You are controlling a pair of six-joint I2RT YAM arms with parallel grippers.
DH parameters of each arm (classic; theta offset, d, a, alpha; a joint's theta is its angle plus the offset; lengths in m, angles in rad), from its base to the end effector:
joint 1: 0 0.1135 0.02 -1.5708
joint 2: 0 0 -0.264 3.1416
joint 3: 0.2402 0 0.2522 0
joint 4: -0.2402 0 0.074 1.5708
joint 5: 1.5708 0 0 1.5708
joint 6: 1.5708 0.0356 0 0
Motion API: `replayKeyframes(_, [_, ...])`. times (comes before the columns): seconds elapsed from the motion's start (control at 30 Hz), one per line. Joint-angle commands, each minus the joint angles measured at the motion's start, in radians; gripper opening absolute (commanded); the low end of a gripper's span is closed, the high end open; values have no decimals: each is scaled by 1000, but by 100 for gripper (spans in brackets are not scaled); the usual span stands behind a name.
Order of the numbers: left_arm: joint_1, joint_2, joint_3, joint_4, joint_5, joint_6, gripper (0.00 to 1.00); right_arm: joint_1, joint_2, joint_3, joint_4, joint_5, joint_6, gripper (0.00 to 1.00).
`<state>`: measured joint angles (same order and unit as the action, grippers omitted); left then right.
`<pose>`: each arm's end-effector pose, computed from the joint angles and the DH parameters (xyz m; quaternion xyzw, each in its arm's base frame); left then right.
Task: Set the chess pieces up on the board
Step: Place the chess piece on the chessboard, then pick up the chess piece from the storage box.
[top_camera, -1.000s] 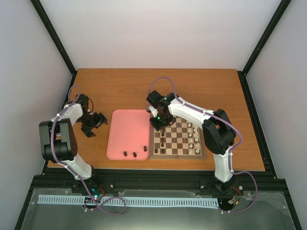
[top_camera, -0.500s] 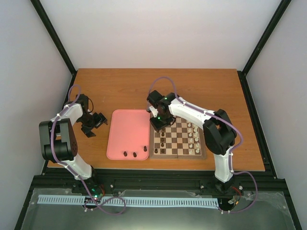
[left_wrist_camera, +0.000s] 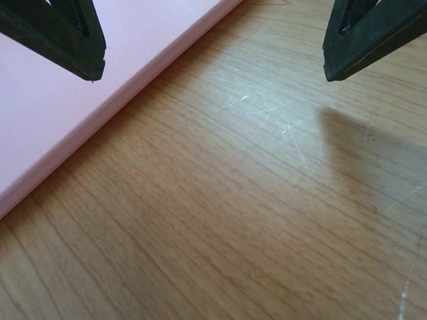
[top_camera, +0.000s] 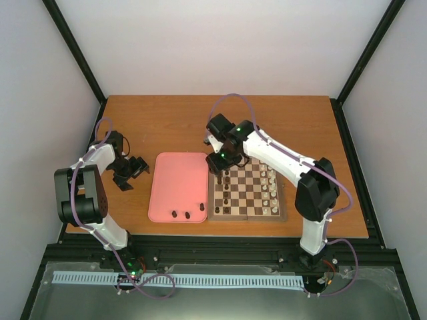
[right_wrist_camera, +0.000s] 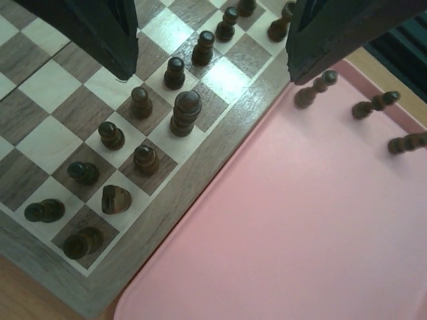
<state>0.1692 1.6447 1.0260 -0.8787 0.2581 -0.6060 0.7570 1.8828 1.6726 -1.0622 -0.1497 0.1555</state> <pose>0.2793 0.0385 0.1755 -0.3702 0.9193 -0.1334 0.0077 0.2764 0.2684 0.2679 -0.3027 0.9386 0.1317 0.1005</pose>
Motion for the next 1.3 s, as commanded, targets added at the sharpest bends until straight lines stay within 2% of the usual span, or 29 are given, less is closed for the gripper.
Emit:
replayKeyframes(0.0, [2,4,34,7,9,11,100,18,-58,40,-42,-20,29,67])
replayKeyframes(0.13, [2,4,37,7,10,11,100,95,-36,88,-61,-36,63,98])
replayKeyframes(0.37, [1,-2,38,6,15,9,100,200,13,166,-40,-30,103,100])
replayKeyframes(0.47, [3,-9,33,7,19,9,100,224,31,147,-48,-49,102,95])
replayKeyframes(0.57, [3,-14,27,12,23,7,100,232,20,44,-4,-83,111,87])
replayKeyframes(0.63, [3,-17,24,13,24,8,100,237,29,4,8,-99,108,72])
replayKeyframes(0.7, [2,-21,20,15,24,8,100,253,48,-3,-2,-96,92,66])
replayKeyframes(1.0, [2,-19,19,16,20,7,100,298,102,-37,-1,-92,77,61])
replayKeyframes(1.27, [2,-10,25,14,17,7,100,297,133,-64,6,-72,84,61])
